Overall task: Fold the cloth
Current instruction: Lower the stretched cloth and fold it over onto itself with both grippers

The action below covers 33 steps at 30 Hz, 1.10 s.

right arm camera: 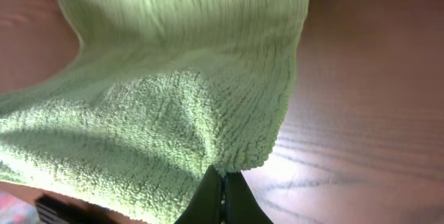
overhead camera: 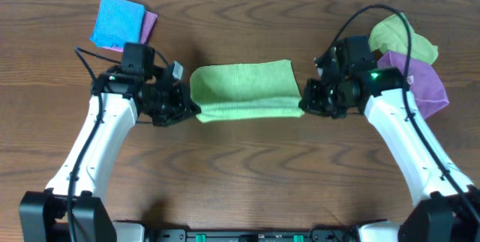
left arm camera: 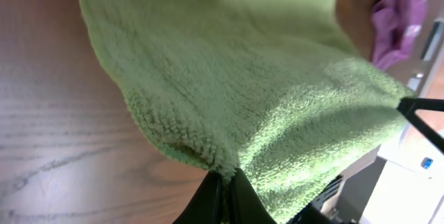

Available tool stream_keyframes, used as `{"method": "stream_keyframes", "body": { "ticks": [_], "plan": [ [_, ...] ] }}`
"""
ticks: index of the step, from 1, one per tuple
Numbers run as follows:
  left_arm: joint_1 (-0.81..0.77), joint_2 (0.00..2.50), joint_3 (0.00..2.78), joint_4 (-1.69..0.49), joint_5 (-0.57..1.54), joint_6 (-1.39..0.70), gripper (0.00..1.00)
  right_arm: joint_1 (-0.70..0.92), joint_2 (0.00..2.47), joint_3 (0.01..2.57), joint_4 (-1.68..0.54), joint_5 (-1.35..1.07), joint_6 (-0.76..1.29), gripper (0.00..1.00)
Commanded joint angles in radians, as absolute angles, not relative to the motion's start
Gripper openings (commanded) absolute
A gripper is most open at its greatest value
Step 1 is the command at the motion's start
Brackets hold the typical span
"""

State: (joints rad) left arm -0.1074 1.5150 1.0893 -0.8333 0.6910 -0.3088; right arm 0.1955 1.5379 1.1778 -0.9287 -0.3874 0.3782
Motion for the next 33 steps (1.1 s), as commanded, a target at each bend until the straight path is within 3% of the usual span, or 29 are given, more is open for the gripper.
{"method": "stream_keyframes", "body": {
  "ticks": [1, 11, 33],
  "plan": [
    [-0.12, 1.518, 1.024, -0.842, 0.654, -0.276, 0.06, 0.198, 1.535, 1.126, -0.94, -0.355, 0.35, 0.02],
    [-0.134, 1.518, 0.921, -0.832, 0.653, -0.281, 0.06, 0.198, 1.535, 1.011, -0.92, -0.28, 0.35, 0.02],
    [-0.149, 1.574, 0.921, -0.309, 0.433, -0.542, 0.06, 0.202, 1.651, 1.011, -0.263, -0.217, 0.373, 0.01]
  ]
}}
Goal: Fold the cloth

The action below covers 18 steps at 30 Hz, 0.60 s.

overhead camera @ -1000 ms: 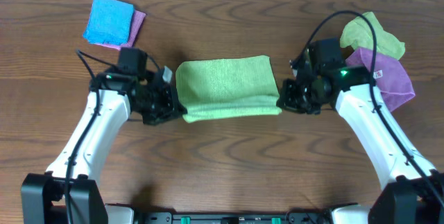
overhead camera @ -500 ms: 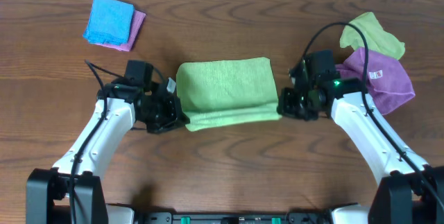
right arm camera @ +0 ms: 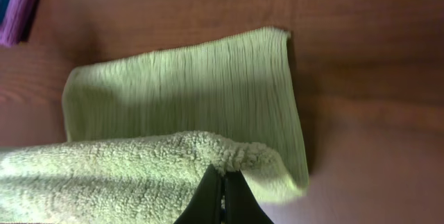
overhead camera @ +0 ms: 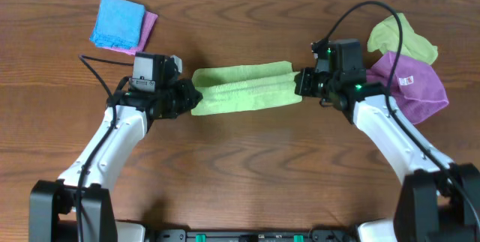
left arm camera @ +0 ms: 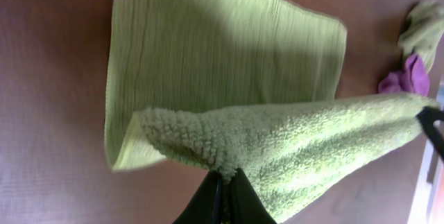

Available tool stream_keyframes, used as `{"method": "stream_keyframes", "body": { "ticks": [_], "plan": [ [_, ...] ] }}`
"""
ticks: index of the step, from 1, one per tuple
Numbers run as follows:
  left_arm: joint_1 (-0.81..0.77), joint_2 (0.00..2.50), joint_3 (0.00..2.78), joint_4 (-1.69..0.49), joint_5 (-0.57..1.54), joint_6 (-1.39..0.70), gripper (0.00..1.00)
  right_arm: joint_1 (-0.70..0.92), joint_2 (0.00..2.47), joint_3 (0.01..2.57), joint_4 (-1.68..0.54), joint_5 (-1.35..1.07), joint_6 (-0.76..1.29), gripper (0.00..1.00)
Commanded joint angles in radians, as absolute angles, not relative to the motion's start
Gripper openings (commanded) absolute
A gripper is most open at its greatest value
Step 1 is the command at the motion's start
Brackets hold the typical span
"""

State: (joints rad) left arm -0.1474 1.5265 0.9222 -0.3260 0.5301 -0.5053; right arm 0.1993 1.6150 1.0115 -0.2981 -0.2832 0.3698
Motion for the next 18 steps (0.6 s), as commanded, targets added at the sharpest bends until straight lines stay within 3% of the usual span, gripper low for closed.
{"method": "stream_keyframes", "body": {
  "ticks": [1, 18],
  "plan": [
    [-0.152, 1.592, 0.921, -0.292, 0.421, -0.55, 0.06, 0.202, 1.663, 1.011, -0.238, -0.216, 0.373, 0.01],
    [-0.163, 1.815, 0.928, 0.013, 0.358, -0.627, 0.06, 0.202, 1.859, 1.013, 0.027, -0.119, 0.373, 0.01]
  ]
}}
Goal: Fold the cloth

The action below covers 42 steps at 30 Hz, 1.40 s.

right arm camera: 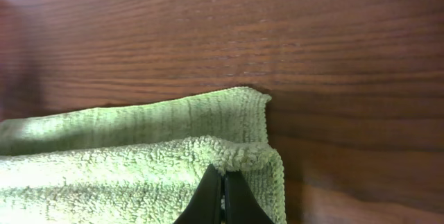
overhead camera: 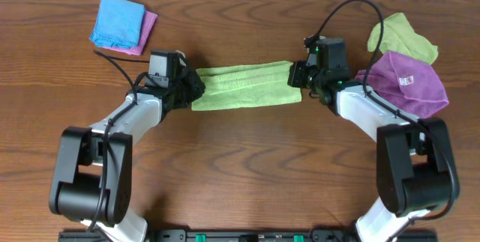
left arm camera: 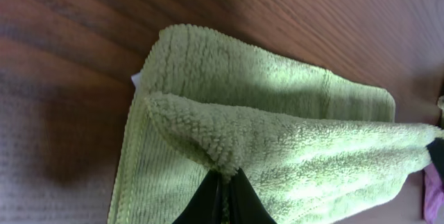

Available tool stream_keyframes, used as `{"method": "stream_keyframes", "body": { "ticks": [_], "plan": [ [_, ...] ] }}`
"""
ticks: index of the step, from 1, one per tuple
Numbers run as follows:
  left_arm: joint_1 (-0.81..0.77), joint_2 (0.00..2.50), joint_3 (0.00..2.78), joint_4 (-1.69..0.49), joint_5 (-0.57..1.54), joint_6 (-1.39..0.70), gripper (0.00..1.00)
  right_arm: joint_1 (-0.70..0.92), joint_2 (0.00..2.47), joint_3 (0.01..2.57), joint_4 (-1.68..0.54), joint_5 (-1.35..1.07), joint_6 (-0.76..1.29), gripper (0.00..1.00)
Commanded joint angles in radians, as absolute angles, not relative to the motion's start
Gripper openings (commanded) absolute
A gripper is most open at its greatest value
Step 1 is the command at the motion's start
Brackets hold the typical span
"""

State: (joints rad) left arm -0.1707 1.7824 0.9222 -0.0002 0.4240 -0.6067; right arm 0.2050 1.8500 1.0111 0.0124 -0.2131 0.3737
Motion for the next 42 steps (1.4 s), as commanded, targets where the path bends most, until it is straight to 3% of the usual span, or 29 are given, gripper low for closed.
{"method": "stream_keyframes", "body": {
  "ticks": [1, 17, 18, 19, 23, 31, 33, 35, 36, 37, 42],
  "plan": [
    [-0.163, 1.824, 0.928, 0.025, 0.355, -0.63, 0.06, 0.203, 1.861, 1.013, 0.033, -0.113, 0.373, 0.01],
    [-0.162, 1.865, 0.97, 0.064, 0.28, -0.643, 0.06, 0.204, 1.917, 1.014, 0.14, -0.101, 0.373, 0.02],
    [-0.162, 1.865, 0.97, 0.062, 0.28, -0.643, 0.06, 0.204, 1.917, 1.014, 0.14, -0.101, 0.373, 0.07],
    [-0.162, 1.864, 0.97, 0.061, 0.281, -0.643, 0.09, 0.204, 1.916, 1.014, 0.142, -0.101, 0.373, 0.11],
    [-0.152, 1.862, 0.976, 0.056, 0.299, -0.643, 0.35, 0.204, 1.888, 1.014, 0.123, -0.112, 0.373, 0.25],
    [-0.117, 1.787, 0.981, 0.017, 0.329, -0.643, 0.56, 0.204, 1.761, 1.014, -0.029, -0.113, 0.373, 0.41],
    [-0.117, 1.76, 0.982, 0.02, 0.354, -0.643, 0.52, 0.204, 1.731, 1.014, -0.08, -0.112, 0.373, 0.45],
    [-0.123, 1.739, 0.989, 0.021, 0.38, -0.645, 0.29, 0.203, 1.716, 1.014, -0.116, -0.112, 0.388, 0.51],
    [-0.128, 1.736, 0.994, 0.02, 0.387, -0.647, 0.11, 0.203, 1.713, 1.014, -0.133, -0.113, 0.406, 0.54],
    [-0.134, 1.736, 0.998, 0.019, 0.39, -0.657, 0.06, 0.203, 1.713, 1.014, -0.147, -0.113, 0.43, 0.56],
    [-0.177, 1.747, 0.999, 0.027, 0.356, -0.681, 0.06, 0.202, 1.734, 1.014, -0.152, -0.122, 0.524, 0.64]
  ]
}}
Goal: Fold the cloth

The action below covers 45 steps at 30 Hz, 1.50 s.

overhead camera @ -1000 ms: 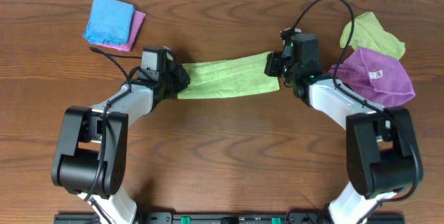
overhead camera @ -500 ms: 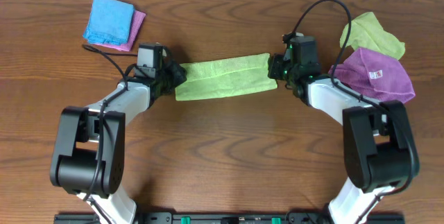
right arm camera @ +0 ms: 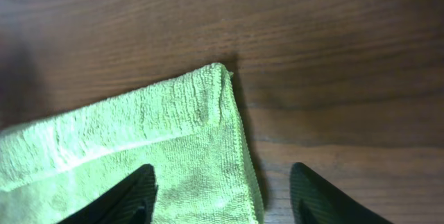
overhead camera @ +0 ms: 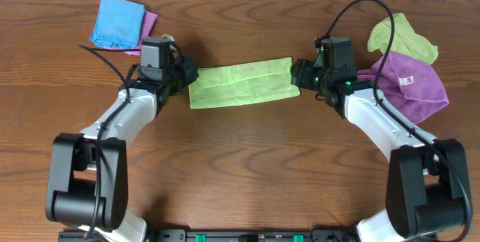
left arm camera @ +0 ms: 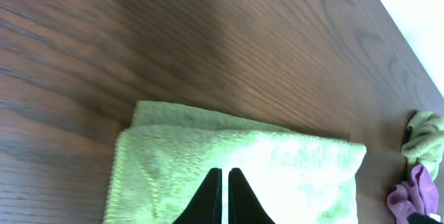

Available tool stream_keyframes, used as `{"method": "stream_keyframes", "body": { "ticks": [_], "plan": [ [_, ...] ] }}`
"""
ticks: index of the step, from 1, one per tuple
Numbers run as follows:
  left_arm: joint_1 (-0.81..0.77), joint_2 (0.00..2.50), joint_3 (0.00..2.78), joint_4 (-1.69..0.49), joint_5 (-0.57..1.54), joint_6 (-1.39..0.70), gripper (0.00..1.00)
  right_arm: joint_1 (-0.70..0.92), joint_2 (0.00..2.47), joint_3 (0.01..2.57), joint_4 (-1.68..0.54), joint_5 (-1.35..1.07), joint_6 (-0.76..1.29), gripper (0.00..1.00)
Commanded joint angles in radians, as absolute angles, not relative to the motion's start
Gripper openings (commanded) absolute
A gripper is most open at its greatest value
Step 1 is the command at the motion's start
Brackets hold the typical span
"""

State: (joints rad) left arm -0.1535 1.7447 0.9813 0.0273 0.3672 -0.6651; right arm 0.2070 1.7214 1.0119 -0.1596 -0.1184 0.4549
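Note:
The green cloth (overhead camera: 240,82) lies flat on the table as a long folded strip, its layers stacked. My left gripper (overhead camera: 185,73) is at its left end. In the left wrist view its fingers (left arm camera: 225,175) are shut to a thin slit over the cloth (left arm camera: 236,161), with no fold pinched between them. My right gripper (overhead camera: 298,73) is at the right end. It stands wide open (right arm camera: 223,186), straddling the cloth's right edge (right arm camera: 173,141).
A folded blue cloth (overhead camera: 118,19) lies on a pink one at the back left. A crumpled yellow-green cloth (overhead camera: 405,36) and a purple cloth (overhead camera: 412,85) lie at the back right, close behind my right arm.
My right gripper has opened and let go of its corner. The raised layer now lies flat on the cloth. My left gripper's fingers no longer show cloth bunched between them.
Both grippers first held the cloth's near corners, shut, at its front edge. Then the held edge was raised above the lower half. Then it was at the far edge. Now the cloth lies folded in a narrower strip, with the right gripper open.

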Motion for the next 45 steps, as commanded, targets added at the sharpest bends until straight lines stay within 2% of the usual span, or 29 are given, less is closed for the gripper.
{"method": "stream_keyframes", "body": {
  "ticks": [1, 11, 40, 45],
  "plan": [
    [-0.185, 1.753, 0.999, 0.026, 0.342, -0.68, 0.06, 0.202, 1.742, 1.014, -0.142, -0.125, 0.533, 0.65],
    [-0.223, 1.871, 0.999, 0.039, 0.333, -0.681, 0.06, 0.188, 1.847, 1.014, -0.053, -0.2, 0.636, 0.67],
    [-0.223, 1.942, 0.999, 0.034, 0.33, -0.681, 0.06, 0.194, 1.996, 1.014, 0.121, -0.302, 0.768, 0.6],
    [-0.223, 1.942, 0.999, 0.032, 0.333, -0.681, 0.06, 0.209, 2.016, 1.014, 0.165, -0.304, 0.771, 0.54]
  ]
}}
